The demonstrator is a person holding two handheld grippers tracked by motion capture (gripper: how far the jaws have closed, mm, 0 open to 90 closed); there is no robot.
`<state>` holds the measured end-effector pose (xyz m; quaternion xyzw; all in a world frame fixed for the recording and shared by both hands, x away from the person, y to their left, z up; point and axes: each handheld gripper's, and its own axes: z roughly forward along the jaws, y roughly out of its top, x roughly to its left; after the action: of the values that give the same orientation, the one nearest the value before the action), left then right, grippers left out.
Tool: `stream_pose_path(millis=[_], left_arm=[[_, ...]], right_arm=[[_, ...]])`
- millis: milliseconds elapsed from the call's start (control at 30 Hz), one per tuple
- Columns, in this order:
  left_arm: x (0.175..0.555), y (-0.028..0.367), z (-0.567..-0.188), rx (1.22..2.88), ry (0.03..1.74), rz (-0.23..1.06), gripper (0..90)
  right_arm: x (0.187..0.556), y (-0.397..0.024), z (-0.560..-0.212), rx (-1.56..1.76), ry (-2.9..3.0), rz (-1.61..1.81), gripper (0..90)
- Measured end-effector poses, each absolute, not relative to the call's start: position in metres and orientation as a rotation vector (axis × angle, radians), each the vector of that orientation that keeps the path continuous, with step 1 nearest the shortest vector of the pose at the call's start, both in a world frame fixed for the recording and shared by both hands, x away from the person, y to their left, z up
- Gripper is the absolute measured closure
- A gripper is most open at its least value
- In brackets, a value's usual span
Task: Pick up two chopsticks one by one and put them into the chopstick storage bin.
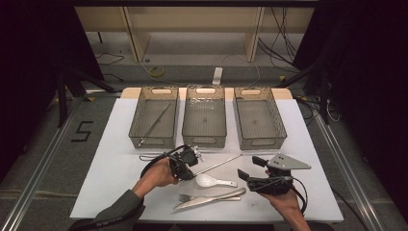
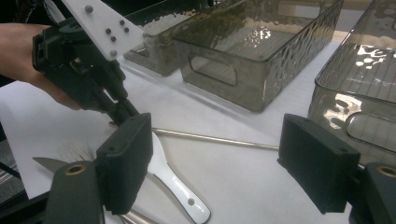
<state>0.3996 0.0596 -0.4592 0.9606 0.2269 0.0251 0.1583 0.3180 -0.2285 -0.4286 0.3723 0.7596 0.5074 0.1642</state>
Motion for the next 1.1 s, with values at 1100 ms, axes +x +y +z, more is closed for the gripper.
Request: stream_pose_path(millis=[1100], left_arm=[[0.401, 0.112, -0.353, 2.410, 0.707, 0.219, 84.3]], right_arm=[[0.319, -0.229, -0.430, 1.078, 2.167, 1.443, 27.2]])
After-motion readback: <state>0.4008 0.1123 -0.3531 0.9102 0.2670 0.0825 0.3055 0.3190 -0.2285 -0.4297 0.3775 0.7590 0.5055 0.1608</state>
